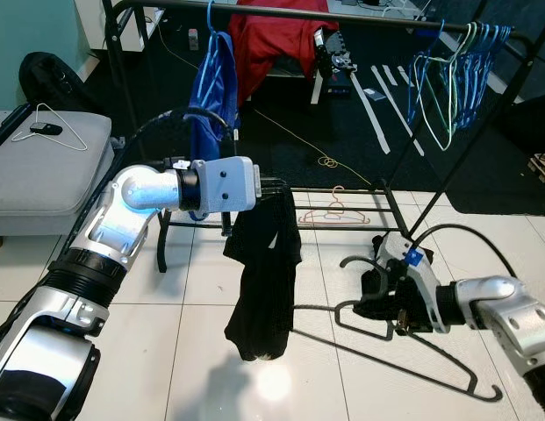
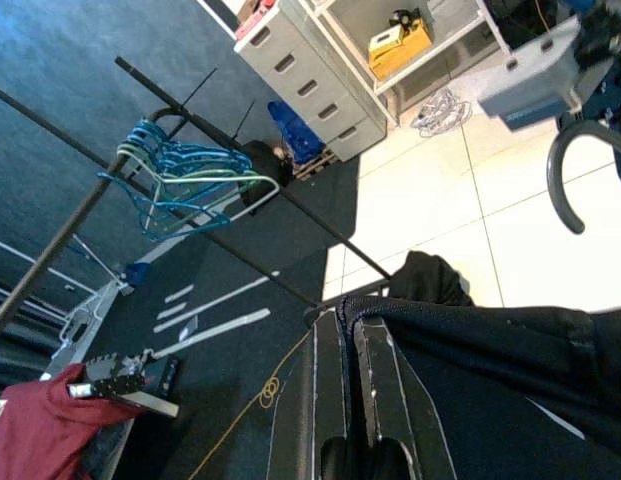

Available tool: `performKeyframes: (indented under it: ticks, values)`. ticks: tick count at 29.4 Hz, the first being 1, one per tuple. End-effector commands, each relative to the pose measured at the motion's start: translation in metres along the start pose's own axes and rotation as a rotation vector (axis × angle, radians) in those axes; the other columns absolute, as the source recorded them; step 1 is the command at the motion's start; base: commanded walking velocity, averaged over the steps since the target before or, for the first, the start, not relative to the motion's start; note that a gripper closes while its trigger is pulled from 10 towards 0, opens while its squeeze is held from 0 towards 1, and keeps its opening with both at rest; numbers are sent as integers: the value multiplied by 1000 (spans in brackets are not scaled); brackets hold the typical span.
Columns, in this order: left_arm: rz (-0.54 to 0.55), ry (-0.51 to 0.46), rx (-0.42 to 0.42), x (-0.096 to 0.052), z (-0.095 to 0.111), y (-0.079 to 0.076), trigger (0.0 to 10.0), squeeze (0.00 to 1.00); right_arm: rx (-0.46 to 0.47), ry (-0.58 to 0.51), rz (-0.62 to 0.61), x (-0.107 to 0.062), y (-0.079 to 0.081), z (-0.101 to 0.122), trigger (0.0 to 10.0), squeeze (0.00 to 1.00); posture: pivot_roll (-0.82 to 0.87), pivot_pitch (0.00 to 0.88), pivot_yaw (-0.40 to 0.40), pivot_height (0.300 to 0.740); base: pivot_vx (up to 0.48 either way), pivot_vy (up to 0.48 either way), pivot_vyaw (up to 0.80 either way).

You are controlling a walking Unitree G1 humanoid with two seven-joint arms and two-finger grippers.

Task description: Hang hanger

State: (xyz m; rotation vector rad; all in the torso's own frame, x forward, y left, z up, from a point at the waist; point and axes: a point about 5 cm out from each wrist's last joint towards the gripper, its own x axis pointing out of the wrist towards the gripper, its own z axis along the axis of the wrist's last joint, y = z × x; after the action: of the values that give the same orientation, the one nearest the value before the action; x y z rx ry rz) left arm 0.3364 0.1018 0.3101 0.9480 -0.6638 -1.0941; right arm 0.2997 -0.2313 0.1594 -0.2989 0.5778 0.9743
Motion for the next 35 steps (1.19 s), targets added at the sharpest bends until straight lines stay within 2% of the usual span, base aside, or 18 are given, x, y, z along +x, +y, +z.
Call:
performKeyframes:
  ticks: [1, 5, 6, 8, 10, 11, 12, 13, 17, 19, 25, 26, 27, 31, 32, 33, 34, 35]
  values:
    - [33, -51, 14, -1, 13, 8, 10000, 0, 90, 59, -61, 6, -5, -20, 10000, 0, -43, 257, -42, 740, 0, 0, 0]
    - [32, -53, 16, -1, 16, 9, 10000, 0, 140, 47, -135, 8, -11, -23, 10000, 0, -42, 257, -42, 740, 0, 0, 0]
    - [24, -26, 18, -4, 17, 8, 10000, 0, 299, -84, -427, 7, -36, -22, 10000, 0, -36, 261, -44, 740, 0, 0, 0]
    - [19, -7, 20, -7, 16, 7, 10000, 0, 387, -149, -556, 6, -46, -22, 10000, 0, -36, 261, -43, 740, 0, 0, 0]
    - [20, -4, 16, -8, 16, 6, 10000, 0, 427, -195, -592, 5, -48, -20, 10000, 0, -36, 263, -43, 740, 0, 0, 0]
    - [22, -4, 13, -8, 16, 5, 10000, 0, 500, -273, -604, 5, -49, -17, 10000, 0, -35, 263, -42, 740, 0, 0, 0]
    - [22, -4, 13, -8, 16, 5, 10000, 0, 500, -273, -604, 5, -49, -17, 10000, 0, -35, 263, -42, 740, 0, 0, 0]
    - [21, 0, 9, -9, 15, 2, 10000, 0, 661, -423, -622, 5, -51, -13, 10000, 0, -34, 266, -39, 740, 0, 0, 0]
    - [18, 1, 0, -9, 16, -2, 10000, 0, 764, -512, -624, 5, -52, -11, 10000, 0, -34, 267, -38, 740, 0, 0, 0]
    - [10, 4, -14, -9, 16, -8, 10000, 0, 888, -625, -593, 7, -52, -8, 10000, 0, -34, 268, -37, 740, 0, 0, 0]
    - [-12, 29, -30, -10, 14, -21, 10000, 0, 1006, -742, -507, 13, -48, 6, 10000, 0, -33, 268, -37, 740, 0, 0, 0]
    - [-4, 35, -58, -9, 13, -31, 10000, 0, 1027, -786, -407, 21, -39, 18, 10000, 0, -39, 269, -30, 740, 0, 0, 0]
    - [-4, 35, -58, -9, 13, -31, 10000, 0, 1027, -786, -407, 21, -39, 18, 10000, 0, -39, 269, -30, 740, 0, 0, 0]
    - [21, 50, -97, -4, 12, -47, 10000, 0, 985, -799, -209, 38, -10, 46, 10000, 0, -40, 268, -30, 740, 0, 0, 0]
    - [43, 65, -112, -1, 11, -54, 10000, 0, 795, -633, -251, 47, 3, 48, 10000, 0, -43, 267, -28, 740, 0, 0, 0]
    - [43, 65, -112, -1, 11, -54, 10000, 0, 795, -633, -251, 47, 3, 48, 10000, 0, -43, 267, -28, 740, 0, 0, 0]
    - [61, 86, -123, 2, 9, -61, 10000, 0, 544, -430, -297, 54, 14, 43, 10000, 0, -43, 268, -27, 740, 0, 0, 0]
    - [86, 109, -133, 3, 8, -65, 10000, 0, 409, -325, -351, 57, 17, 41, 10000, 0, -45, 269, -29, 740, 0, 0, 0]
